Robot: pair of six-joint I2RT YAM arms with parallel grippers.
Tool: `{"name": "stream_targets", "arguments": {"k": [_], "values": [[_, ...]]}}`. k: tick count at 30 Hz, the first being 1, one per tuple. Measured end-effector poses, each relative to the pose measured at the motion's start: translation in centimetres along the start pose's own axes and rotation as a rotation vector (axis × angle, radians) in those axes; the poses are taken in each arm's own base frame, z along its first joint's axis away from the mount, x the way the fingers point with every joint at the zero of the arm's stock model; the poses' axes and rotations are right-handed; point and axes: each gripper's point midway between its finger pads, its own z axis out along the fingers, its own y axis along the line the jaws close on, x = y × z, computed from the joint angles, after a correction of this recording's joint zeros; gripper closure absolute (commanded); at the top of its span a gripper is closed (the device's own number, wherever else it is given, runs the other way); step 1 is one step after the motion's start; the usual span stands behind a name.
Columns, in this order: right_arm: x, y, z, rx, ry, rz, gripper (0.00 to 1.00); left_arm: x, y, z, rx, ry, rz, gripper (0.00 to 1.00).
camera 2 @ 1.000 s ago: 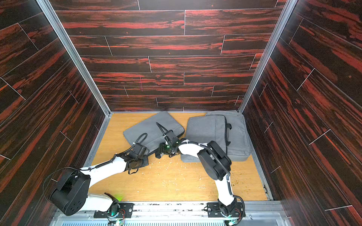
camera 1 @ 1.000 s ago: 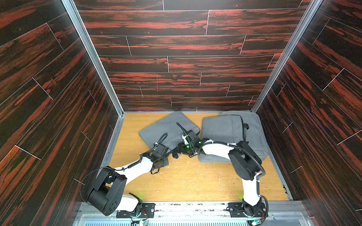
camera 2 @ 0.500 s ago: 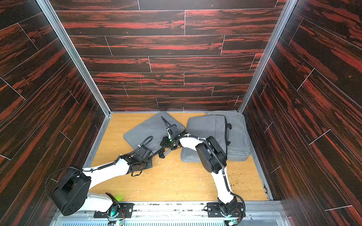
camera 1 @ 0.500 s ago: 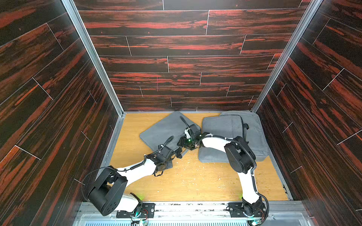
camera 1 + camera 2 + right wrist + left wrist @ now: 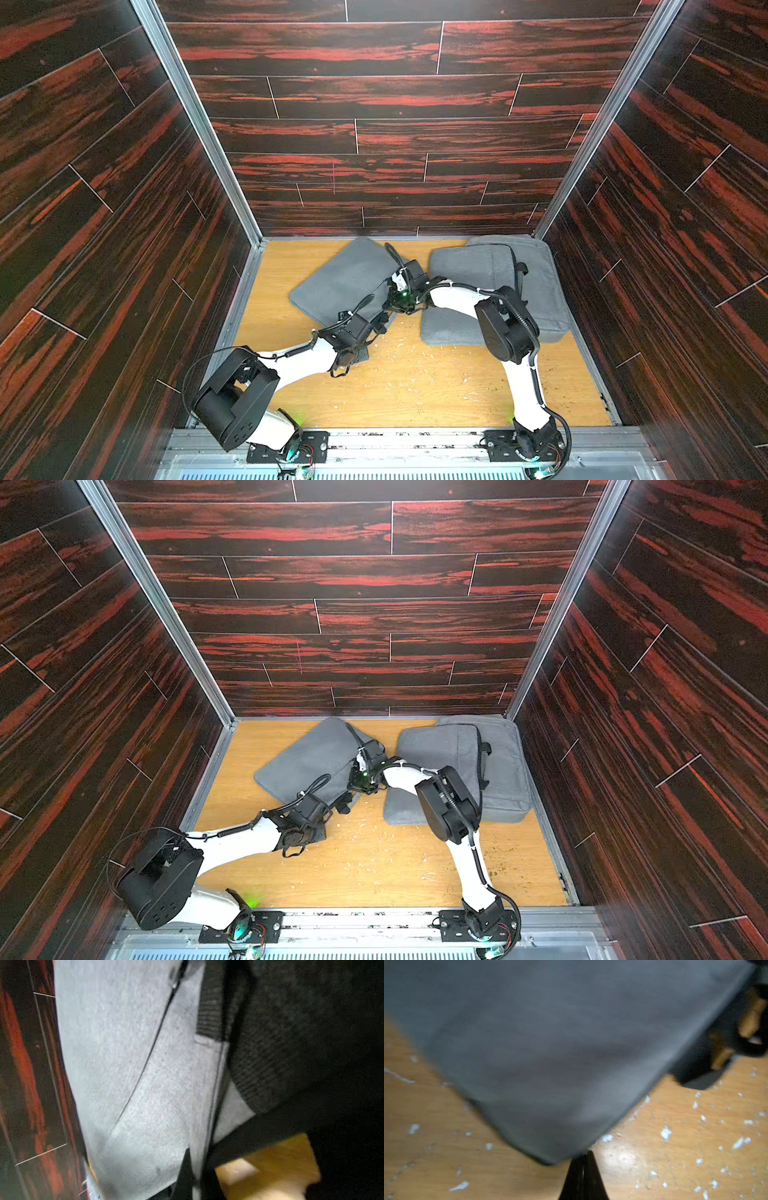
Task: Put the mouse into the laptop bag
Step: Zip the zipper on the zippered laptop bag.
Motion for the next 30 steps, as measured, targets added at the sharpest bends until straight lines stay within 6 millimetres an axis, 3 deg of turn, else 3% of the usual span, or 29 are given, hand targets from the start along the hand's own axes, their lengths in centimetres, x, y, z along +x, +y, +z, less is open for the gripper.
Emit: {"name": "stream_targets", "arguments": {"k": [7,10,11,12,13,16,19,22,25,27,30], "values": [[-1.2,-1.0,-1.7,-0.030,0.038,-0.003,1.00,-3.3,2.2,0.7,0.036,-0.024,-0.167,1.00],[-2.3,-0.8,-2.3,-0.038,0.044,-0.008,1.00,-4.3,2.2,0.8,0.064,-0.046,-0.186,1.00],[-2.5,-1.0,-2.2,-0.036,0.047,-0.009,0.93,-4.5,2.1,0.8,0.070,-0.047,-0.185,1.00],[-2.6,-1.0,-2.2,-0.034,0.053,-0.009,0.74,-4.5,2.0,0.8,0.078,-0.046,-0.184,1.00],[-2.7,-1.2,-2.1,-0.029,0.057,-0.008,0.61,-4.5,1.9,0.7,0.084,-0.045,-0.184,1.00],[-3.9,-2.8,-2.6,0.013,0.021,0.003,0.49,-4.2,2.9,1.0,0.052,-0.028,-0.198,1.00],[-4.9,-4.4,-3.1,0.049,-0.022,0.018,0.45,-3.8,3.2,1.1,0.034,-0.017,-0.202,1.00],[-3.6,-4.9,-3.3,0.080,-0.040,0.010,0.44,-3.5,2.9,1.0,0.030,-0.017,-0.191,1.00],[-0.4,-3.9,-3.8,0.115,-0.033,-0.015,0.51,-3.3,2.6,0.9,0.032,-0.015,-0.188,1.00],[1.3,-2.8,-3.8,0.113,-0.022,-0.034,0.63,-3.0,2.5,0.8,0.037,-0.015,-0.190,1.00],[2.3,-2.0,-3.1,0.101,-0.007,-0.039,0.88,-2.1,2.6,0.4,0.043,-0.009,-0.188,1.00]]}}
